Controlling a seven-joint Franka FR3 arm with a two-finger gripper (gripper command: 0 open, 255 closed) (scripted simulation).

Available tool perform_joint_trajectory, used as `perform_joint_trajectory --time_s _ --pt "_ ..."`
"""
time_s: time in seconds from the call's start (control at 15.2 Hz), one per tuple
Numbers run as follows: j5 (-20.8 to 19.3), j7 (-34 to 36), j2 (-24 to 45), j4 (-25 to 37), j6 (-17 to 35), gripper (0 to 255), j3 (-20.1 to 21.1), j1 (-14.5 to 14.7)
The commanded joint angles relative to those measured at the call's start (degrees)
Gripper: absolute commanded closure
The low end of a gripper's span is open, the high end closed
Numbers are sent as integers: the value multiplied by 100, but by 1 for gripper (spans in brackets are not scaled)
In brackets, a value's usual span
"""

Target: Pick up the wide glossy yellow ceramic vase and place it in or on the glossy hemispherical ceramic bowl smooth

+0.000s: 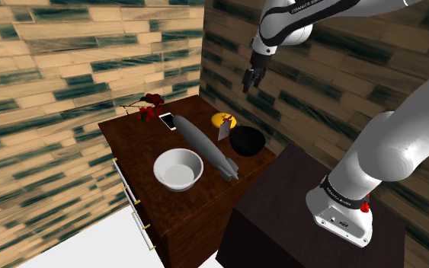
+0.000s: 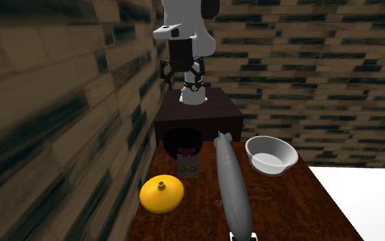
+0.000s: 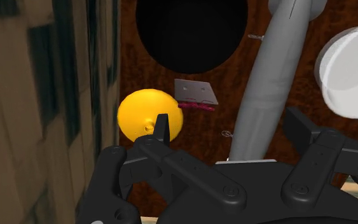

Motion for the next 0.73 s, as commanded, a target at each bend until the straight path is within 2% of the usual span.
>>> perform_joint_trajectory --time_s 0.0,0.66 --pt "111 -160 460 177 254 0 -60 11" --pt "850 -1086 2744 1483 1016 0 -110 -243"
